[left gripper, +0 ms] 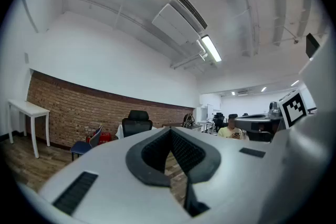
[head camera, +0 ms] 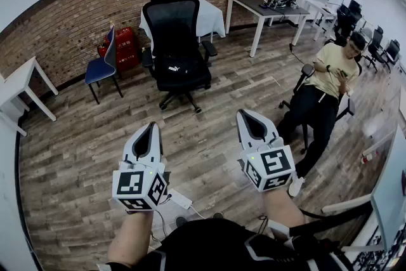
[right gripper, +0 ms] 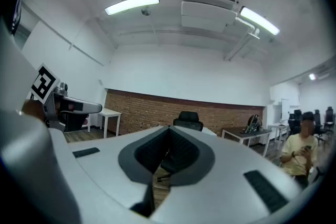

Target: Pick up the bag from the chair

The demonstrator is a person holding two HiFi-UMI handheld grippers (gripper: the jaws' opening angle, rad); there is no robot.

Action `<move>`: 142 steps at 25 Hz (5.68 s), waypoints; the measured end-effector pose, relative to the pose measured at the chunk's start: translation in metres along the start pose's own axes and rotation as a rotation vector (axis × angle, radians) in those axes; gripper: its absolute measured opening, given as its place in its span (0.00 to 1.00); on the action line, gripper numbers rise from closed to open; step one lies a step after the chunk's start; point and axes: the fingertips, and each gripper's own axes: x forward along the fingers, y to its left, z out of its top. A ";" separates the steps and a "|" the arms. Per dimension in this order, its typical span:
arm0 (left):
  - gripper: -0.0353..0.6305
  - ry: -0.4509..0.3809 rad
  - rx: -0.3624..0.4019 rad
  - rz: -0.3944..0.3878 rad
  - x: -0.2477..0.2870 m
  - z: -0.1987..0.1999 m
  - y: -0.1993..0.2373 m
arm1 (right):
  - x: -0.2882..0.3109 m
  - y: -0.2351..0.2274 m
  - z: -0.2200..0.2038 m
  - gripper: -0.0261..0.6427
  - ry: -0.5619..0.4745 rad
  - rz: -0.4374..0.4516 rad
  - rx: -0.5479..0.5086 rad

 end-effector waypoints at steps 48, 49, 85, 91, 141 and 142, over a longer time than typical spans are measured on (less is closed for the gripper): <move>0.07 0.025 0.007 -0.024 0.079 -0.023 0.084 | 0.122 0.010 -0.010 0.07 -0.032 0.037 0.024; 0.07 0.028 0.004 -0.022 0.090 -0.024 0.086 | 0.132 0.003 -0.010 0.07 -0.036 0.038 0.028; 0.07 0.127 0.047 0.047 0.327 -0.048 0.069 | 0.299 -0.166 -0.055 0.07 -0.004 0.143 0.088; 0.07 0.136 0.026 0.022 0.355 -0.060 0.088 | 0.324 -0.171 -0.057 0.07 0.017 0.116 0.077; 0.07 0.091 -0.045 -0.010 0.627 -0.069 0.357 | 0.691 -0.181 -0.052 0.07 0.124 0.026 0.007; 0.07 0.091 -0.037 -0.009 0.636 -0.070 0.355 | 0.698 -0.188 -0.052 0.07 0.119 0.027 0.009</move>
